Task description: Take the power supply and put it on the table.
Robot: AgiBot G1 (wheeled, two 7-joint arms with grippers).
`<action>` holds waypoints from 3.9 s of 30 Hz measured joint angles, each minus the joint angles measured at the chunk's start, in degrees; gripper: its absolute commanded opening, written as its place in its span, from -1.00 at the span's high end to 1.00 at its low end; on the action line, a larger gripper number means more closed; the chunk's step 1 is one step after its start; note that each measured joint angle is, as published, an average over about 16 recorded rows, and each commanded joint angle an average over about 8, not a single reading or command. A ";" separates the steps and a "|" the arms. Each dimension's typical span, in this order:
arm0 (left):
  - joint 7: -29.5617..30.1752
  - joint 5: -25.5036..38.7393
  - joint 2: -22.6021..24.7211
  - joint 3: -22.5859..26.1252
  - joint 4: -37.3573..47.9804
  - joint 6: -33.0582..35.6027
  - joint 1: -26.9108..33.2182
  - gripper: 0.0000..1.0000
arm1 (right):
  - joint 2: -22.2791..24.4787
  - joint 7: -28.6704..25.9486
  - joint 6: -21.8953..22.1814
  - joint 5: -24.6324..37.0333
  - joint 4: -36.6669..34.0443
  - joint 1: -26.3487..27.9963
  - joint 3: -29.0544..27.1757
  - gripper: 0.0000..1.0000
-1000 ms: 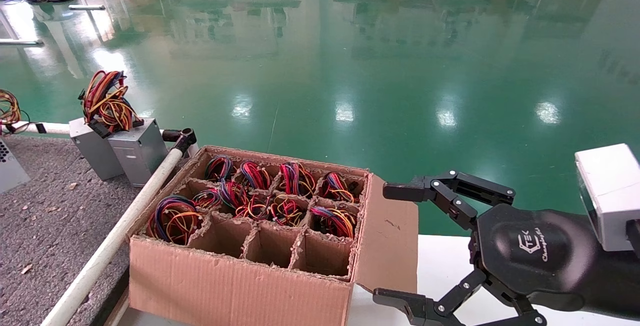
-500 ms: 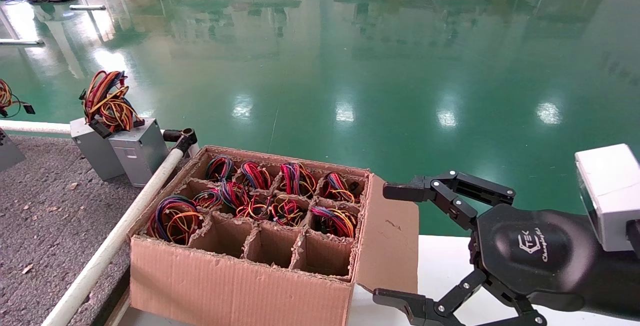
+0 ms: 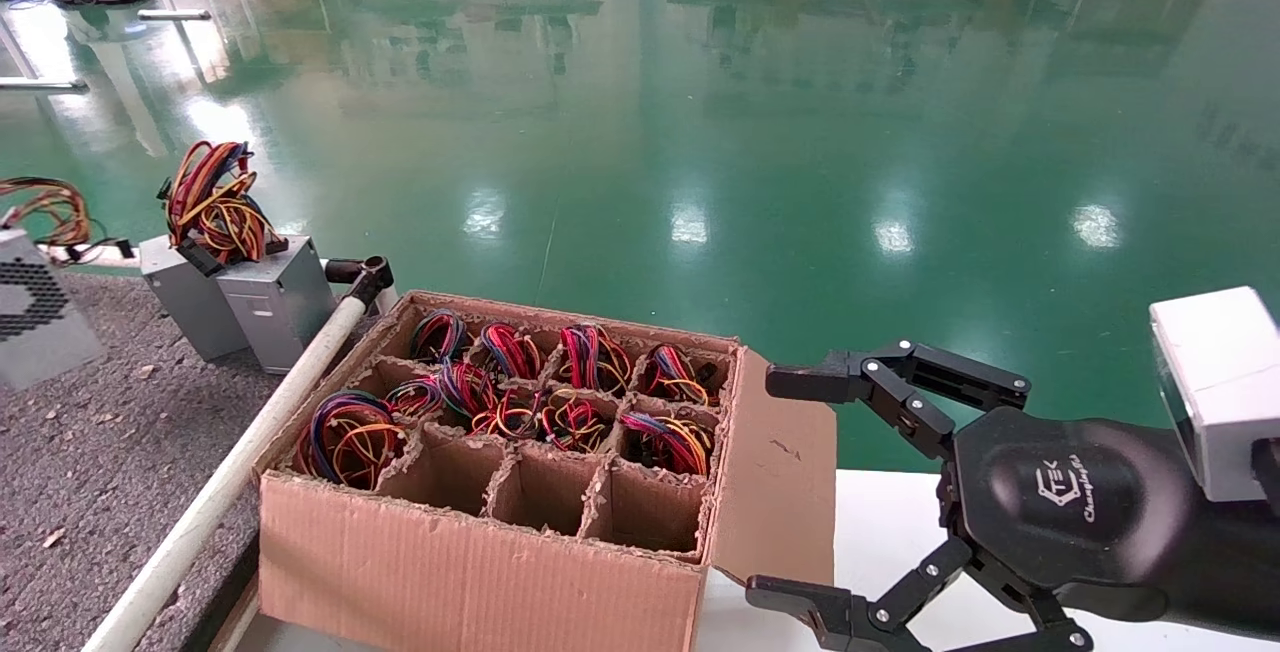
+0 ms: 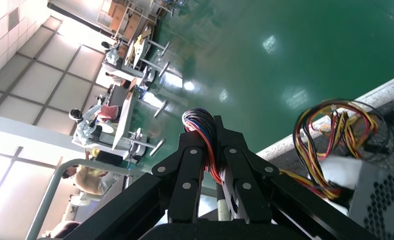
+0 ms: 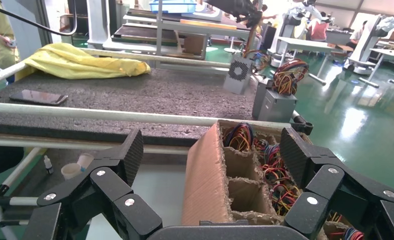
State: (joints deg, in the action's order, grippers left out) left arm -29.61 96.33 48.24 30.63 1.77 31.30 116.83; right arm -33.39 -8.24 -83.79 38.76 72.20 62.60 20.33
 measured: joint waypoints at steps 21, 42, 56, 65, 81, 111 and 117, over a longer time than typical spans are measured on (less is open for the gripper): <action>3.28 1.48 6.66 1.08 0.61 -8.91 -4.97 1.00 | 0.00 0.01 0.00 -0.01 0.00 0.00 0.01 -1.00; 6.07 4.74 9.52 3.41 -0.35 -11.36 -4.89 1.00 | 0.01 0.01 0.01 -0.01 0.00 0.01 0.02 -1.00; 6.46 6.48 11.01 4.63 -0.42 -12.36 -6.23 1.00 | 0.01 0.01 0.01 -0.02 0.00 0.01 0.03 -1.00; 7.25 6.97 10.56 4.99 -0.23 -12.08 -6.79 1.00 | 0.01 0.02 0.01 -0.02 0.00 0.01 0.03 -1.00; 7.90 7.27 10.23 5.23 -0.40 -11.70 -6.84 -1.00 | 0.02 0.02 0.03 -0.04 -0.02 -0.01 0.03 -1.00; 10.42 1.52 9.36 1.22 -3.24 -8.31 -6.61 -1.00 | 0.02 0.03 0.03 -0.04 -0.03 0.00 0.04 -1.00; 14.20 -3.36 9.46 -2.10 -4.26 -4.99 -5.33 -1.00 | 0.02 0.03 0.03 -0.04 -0.03 0.00 0.04 -1.00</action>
State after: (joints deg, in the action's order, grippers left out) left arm -15.41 92.98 57.70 28.52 -2.50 26.31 111.50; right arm -33.38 -8.21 -83.76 38.72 72.17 62.60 20.37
